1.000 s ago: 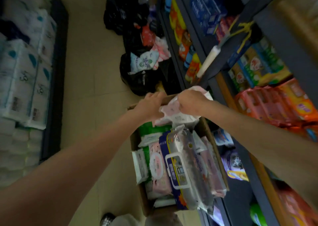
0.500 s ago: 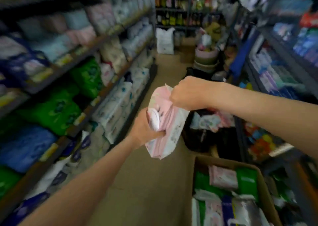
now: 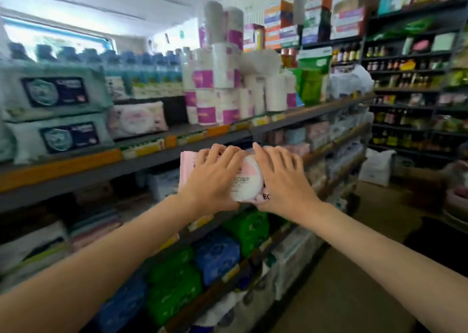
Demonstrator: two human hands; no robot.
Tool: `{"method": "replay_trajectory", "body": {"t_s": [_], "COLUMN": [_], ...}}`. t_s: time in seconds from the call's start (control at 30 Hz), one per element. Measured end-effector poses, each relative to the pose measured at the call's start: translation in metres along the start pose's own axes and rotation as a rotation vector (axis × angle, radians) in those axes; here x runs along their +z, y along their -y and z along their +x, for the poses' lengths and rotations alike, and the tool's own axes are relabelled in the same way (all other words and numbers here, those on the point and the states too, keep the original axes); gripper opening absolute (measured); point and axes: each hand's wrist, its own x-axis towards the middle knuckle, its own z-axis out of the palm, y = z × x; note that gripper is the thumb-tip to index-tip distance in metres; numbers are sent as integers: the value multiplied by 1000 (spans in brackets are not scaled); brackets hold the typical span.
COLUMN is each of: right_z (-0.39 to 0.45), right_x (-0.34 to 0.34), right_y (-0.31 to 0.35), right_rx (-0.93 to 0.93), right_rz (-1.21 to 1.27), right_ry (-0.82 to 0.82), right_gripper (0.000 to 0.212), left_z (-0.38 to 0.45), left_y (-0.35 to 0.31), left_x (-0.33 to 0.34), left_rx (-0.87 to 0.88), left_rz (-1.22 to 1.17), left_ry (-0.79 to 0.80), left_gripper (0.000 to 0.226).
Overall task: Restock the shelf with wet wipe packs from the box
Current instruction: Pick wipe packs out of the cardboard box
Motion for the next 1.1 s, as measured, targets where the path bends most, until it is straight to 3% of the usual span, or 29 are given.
{"method": "replay_trajectory", "body": {"t_s": [0.2, 0.4, 0.57, 0.7, 0.8, 0.9, 1.0, 1.1], "right_z": [130, 222, 271, 297, 310, 323, 340, 356], "right_x": [-39, -68, -54, -22, 11, 42, 64, 86], "right_y": [64, 109, 127, 105, 76, 53, 53, 66], "right_rx": [-342, -415, -431, -418, -434, -442, -435, -450], "right_rz": [10, 78, 175, 161, 206, 237, 311, 318], "right_ry": [-512, -706, -709, -638, -579, -531, -399, -245], "right_gripper": [75, 73, 77, 83, 84, 83, 81, 82], "left_z": [-32, -60, -49, -24, 4, 26, 36, 40], "left_y": [104, 189, 225, 239, 245, 257, 276, 288], "left_x": [-75, -129, -139, -109, -75, -44, -27, -17], "left_rx": [-208, -392, -349, -324, -258, -271, -289, -275], "left_rz": [316, 542, 664, 677, 566, 451, 549, 574], "left_ry": [-121, -190, -94, 19, 79, 285, 407, 430], "left_gripper": [86, 87, 92, 93, 79, 67, 53, 30]}}
